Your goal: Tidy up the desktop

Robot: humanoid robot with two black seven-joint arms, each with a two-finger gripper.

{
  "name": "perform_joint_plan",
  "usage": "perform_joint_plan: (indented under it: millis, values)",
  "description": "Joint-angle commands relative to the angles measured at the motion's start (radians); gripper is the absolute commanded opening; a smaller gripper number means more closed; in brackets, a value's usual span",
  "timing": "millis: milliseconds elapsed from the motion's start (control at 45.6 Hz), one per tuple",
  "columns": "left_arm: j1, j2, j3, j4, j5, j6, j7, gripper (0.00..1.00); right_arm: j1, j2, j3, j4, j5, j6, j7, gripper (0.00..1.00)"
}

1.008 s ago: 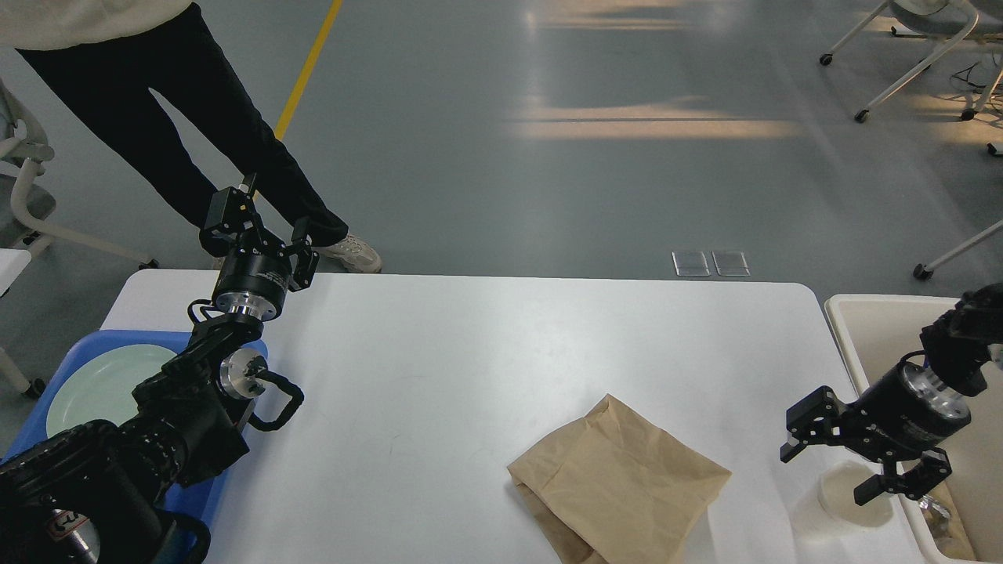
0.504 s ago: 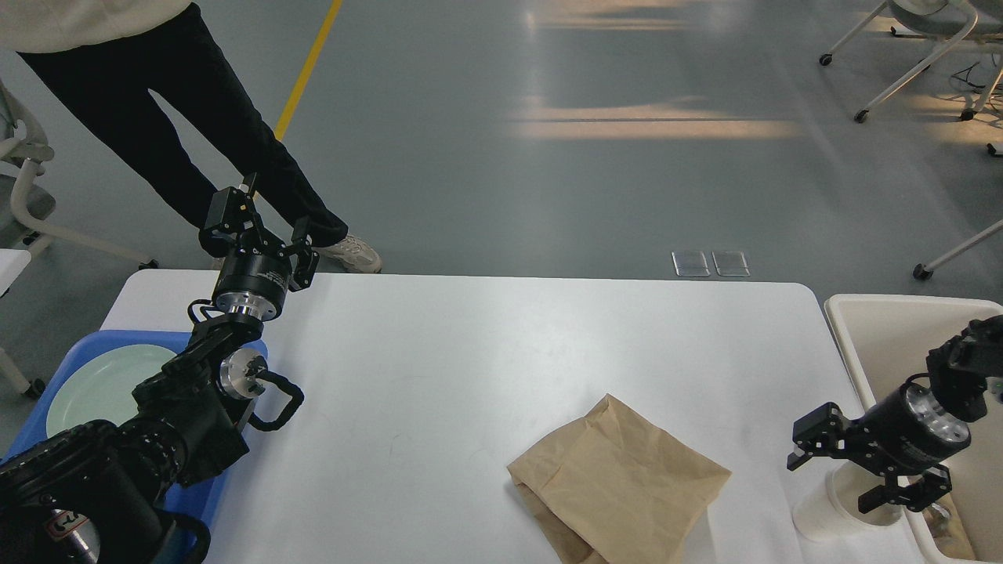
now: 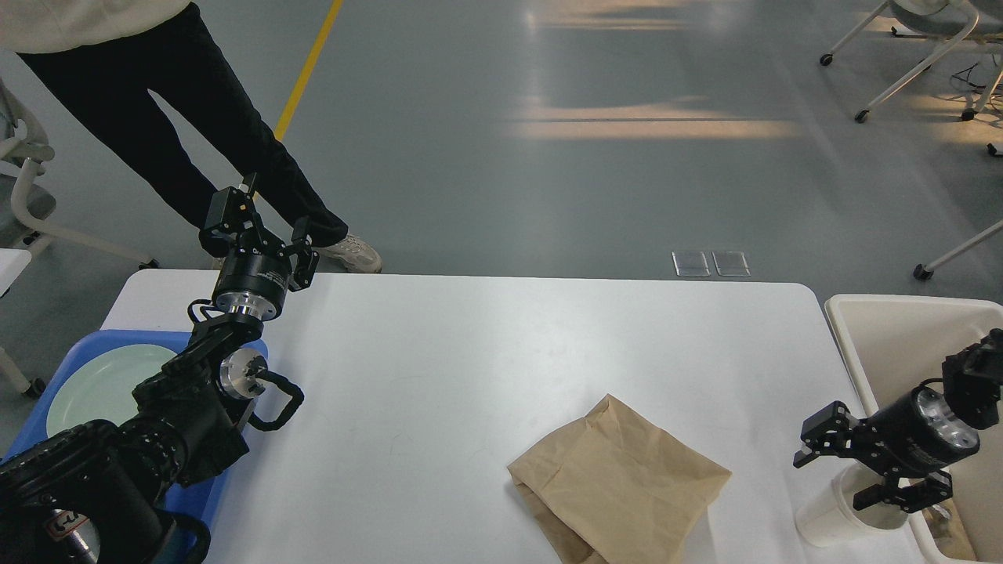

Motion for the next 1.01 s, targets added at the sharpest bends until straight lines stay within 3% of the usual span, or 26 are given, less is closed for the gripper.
perform_joint_plan:
  millis: [0, 482, 701, 986]
  values:
    - [0.0, 0.0, 0.0, 0.0, 0.0, 0.0, 0.0, 0.97, -0.002, 0.002, -0.001, 0.003, 0.004, 0.004, 0.0, 0.0]
    - [0.0, 0.0, 0.0, 0.0, 0.0, 0.0, 0.0, 0.97, 0.035, -0.028, -0.01, 0.009, 0.006, 0.007, 0.009, 0.0]
    - [0.0, 0.0, 0.0, 0.0, 0.0, 0.0, 0.0, 0.97, 0.156, -0.089, -0.065, 0.011, 0.11, 0.057, 0.012, 0.0]
    - [0.001, 0.0, 0.0, 0.0, 0.0, 0.0, 0.0, 0.97, 0.447, -0.094, -0.282, 0.017, 0.112, 0.114, 0.012, 0.0]
